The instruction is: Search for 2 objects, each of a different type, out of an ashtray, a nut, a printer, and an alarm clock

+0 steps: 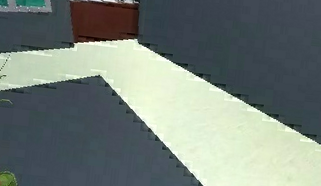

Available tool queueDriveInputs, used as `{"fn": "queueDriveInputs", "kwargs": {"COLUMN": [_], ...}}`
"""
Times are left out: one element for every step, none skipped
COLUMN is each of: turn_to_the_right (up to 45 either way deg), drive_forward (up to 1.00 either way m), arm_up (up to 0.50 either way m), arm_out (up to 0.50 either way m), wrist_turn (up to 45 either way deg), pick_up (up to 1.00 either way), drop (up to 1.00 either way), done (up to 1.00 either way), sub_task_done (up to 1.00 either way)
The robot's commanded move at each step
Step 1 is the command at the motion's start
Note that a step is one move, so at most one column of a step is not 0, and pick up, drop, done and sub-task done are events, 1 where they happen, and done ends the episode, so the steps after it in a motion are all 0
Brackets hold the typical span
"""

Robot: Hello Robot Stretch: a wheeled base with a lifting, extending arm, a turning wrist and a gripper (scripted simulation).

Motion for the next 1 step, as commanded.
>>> {"fn": "queueDriveInputs", "kwargs": {"turn_to_the_right": [-15.0], "drive_forward": [0.0], "arm_up": [0.0], "arm_out": [0.0], "wrist_turn": [0.0], "pick_up": [0.0], "drop": [0.0], "done": [0.0], "sub_task_done": [0.0]}}
